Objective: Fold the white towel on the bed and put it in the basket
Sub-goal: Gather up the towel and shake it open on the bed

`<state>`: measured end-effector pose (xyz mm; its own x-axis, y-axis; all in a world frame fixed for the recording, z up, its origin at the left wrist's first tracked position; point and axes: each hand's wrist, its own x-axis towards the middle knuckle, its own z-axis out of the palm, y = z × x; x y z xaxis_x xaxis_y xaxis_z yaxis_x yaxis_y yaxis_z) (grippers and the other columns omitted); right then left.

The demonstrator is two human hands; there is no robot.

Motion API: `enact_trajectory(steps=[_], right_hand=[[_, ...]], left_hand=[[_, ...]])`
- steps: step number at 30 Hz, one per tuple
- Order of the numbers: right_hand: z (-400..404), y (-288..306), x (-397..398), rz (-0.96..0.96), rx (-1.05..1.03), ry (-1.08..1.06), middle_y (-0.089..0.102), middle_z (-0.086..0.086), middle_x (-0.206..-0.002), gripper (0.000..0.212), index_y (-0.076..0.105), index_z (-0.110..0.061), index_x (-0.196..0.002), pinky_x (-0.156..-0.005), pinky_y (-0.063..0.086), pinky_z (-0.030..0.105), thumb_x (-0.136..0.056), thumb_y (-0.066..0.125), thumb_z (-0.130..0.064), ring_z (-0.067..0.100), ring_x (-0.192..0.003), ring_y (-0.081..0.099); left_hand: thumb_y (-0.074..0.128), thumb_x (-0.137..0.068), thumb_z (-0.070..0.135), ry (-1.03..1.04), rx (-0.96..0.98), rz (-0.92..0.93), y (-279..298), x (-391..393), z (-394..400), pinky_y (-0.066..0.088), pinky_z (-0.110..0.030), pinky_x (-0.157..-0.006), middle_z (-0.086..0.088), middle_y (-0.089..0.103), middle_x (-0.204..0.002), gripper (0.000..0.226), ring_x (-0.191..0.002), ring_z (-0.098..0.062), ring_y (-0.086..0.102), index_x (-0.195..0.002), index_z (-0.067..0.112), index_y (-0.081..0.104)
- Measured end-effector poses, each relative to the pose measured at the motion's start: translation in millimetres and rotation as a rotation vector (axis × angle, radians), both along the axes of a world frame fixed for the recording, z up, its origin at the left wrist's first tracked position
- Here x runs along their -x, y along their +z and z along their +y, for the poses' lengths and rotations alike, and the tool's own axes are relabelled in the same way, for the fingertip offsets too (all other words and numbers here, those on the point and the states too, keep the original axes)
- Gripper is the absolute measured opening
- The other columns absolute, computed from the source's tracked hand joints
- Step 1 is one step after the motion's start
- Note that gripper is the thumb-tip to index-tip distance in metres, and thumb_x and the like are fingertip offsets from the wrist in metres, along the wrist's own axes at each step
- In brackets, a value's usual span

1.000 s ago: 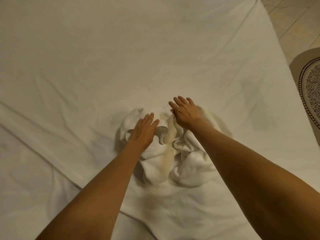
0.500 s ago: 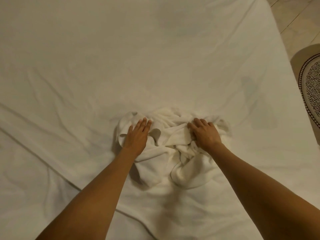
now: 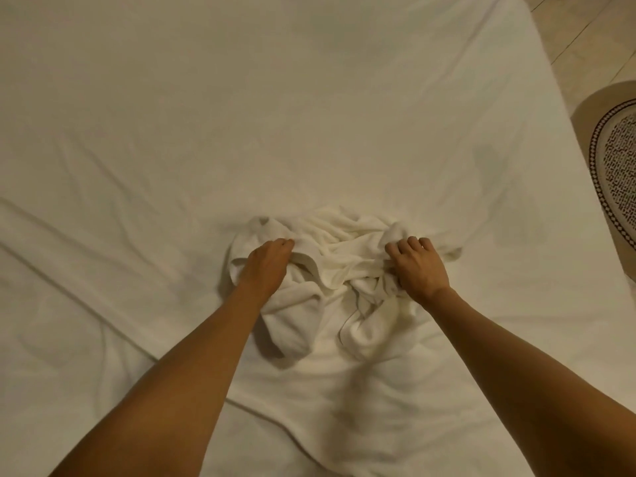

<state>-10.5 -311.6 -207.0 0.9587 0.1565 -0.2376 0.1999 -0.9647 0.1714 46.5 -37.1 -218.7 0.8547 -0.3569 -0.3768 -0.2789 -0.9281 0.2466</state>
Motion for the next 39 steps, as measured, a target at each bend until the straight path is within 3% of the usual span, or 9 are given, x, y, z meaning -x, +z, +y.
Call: enact_trajectory(steps=[3, 7, 13, 17, 21, 24, 27, 31, 39], right_hand=[[-3.3, 4.0, 3.6, 0.043, 0.008, -0.03, 0.063, 0.009, -0.063, 0.042, 0.06, -0.008, -0.082, -0.061, 0.046, 0.035, -0.045, 0.079, -0.001, 0.03, -0.061, 0.057], [-2.2, 12.3, 10.3, 0.144, -0.061, -0.071, 0.069, 0.009, -0.081, 0.025, 0.052, -0.009, -0.103, -0.074, 0.033, 0.033, -0.082, 0.06, -0.021, 0.031, -0.077, 0.061], [2.3, 32.1, 15.1, 0.219, -0.182, -0.267, 0.07, 0.006, -0.091, 0.017, 0.071, -0.015, -0.09, -0.071, 0.039, 0.029, -0.081, 0.065, -0.027, 0.026, -0.088, 0.062], [-9.5, 62.2, 9.0, 0.471, -0.381, -0.485, 0.07, 0.005, -0.091, 0.023, 0.075, -0.012, -0.096, -0.071, 0.049, 0.028, -0.078, 0.07, -0.025, 0.021, -0.086, 0.061], [-24.2, 101.2, 7.7, 0.593, -0.478, -0.553, 0.055, -0.002, -0.065, 0.028, 0.073, -0.01, -0.083, -0.052, 0.035, 0.02, -0.077, 0.073, -0.038, 0.012, -0.064, 0.047], [-34.2, 122.4, 11.8, 0.57, -0.578, -0.606, 0.055, -0.003, -0.065, 0.019, 0.072, -0.016, -0.076, -0.056, 0.036, 0.022, -0.078, 0.074, -0.034, 0.015, -0.068, 0.048], [-38.1, 138.9, 14.7, 0.522, -0.459, -0.565, 0.061, 0.002, -0.076, 0.013, 0.073, -0.016, -0.09, -0.059, 0.04, 0.024, -0.077, 0.071, -0.017, 0.021, -0.08, 0.054], [-36.6, 145.3, 11.4, 0.263, -0.277, -0.571, 0.065, 0.009, -0.084, 0.02, 0.069, -0.005, -0.095, -0.061, 0.042, 0.028, -0.08, 0.058, -0.012, 0.025, -0.074, 0.057], [-23.8, 126.5, 30.6, 0.102, -0.099, -0.445, 0.051, 0.014, -0.115, 0.021, 0.062, -0.002, -0.107, -0.081, 0.046, 0.035, -0.09, 0.049, -0.004, 0.03, -0.101, 0.054]], left_hand=[[0.038, -0.097, 0.0, -0.009, -0.04, -0.053, 8.1, -2.5, -2.5, 0.045, -0.04, -0.095, -0.015, 0.053, -0.133, 0.04, -0.12, -0.032, 0.052, -0.135, 0.007, 0.047], [0.04, -0.099, 0.013, -0.041, -0.046, -0.063, 18.9, 3.1, -2.8, 0.047, -0.037, -0.087, -0.014, 0.05, -0.13, 0.035, -0.114, -0.031, 0.055, -0.134, 0.008, 0.044], [0.046, -0.098, 0.03, -0.102, -0.086, -0.004, 37.0, 26.6, -12.3, 0.047, -0.035, -0.081, -0.012, 0.047, -0.127, 0.043, -0.105, -0.031, 0.059, -0.14, 0.019, 0.044], [0.066, -0.081, 0.047, 0.006, -0.003, 0.089, 54.3, 19.4, -0.5, 0.041, -0.028, -0.062, -0.001, 0.064, -0.08, 0.034, -0.076, -0.021, 0.061, -0.082, 0.014, 0.072], [0.077, -0.074, 0.043, 0.099, 0.135, 0.387, 98.1, 5.3, 10.5, 0.022, -0.026, -0.051, 0.002, 0.029, -0.049, 0.058, -0.05, -0.013, 0.029, -0.044, 0.018, 0.033], [0.08, -0.072, 0.039, 0.164, 0.135, 0.459, 127.2, 4.7, 21.2, 0.03, -0.025, -0.053, 0.003, 0.045, -0.055, 0.041, -0.055, -0.014, 0.042, -0.049, 0.021, 0.051], [0.082, -0.071, 0.032, 0.146, -0.042, 0.349, 146.9, 6.1, 26.8, 0.041, -0.027, -0.068, -0.003, 0.064, -0.083, 0.024, -0.082, -0.024, 0.059, -0.084, 0.016, 0.07], [0.061, -0.087, 0.01, 0.172, -0.169, -0.007, 158.9, 9.2, 23.2, 0.046, -0.034, -0.079, -0.014, 0.06, -0.118, 0.023, -0.104, -0.032, 0.059, -0.109, 0.003, 0.064], [0.043, -0.09, -0.01, 0.104, -0.354, -0.248, 132.7, 35.6, 19.2, 0.047, -0.032, -0.085, -0.014, 0.055, -0.12, 0.029, -0.109, -0.027, 0.053, -0.114, 0.003, 0.053]])
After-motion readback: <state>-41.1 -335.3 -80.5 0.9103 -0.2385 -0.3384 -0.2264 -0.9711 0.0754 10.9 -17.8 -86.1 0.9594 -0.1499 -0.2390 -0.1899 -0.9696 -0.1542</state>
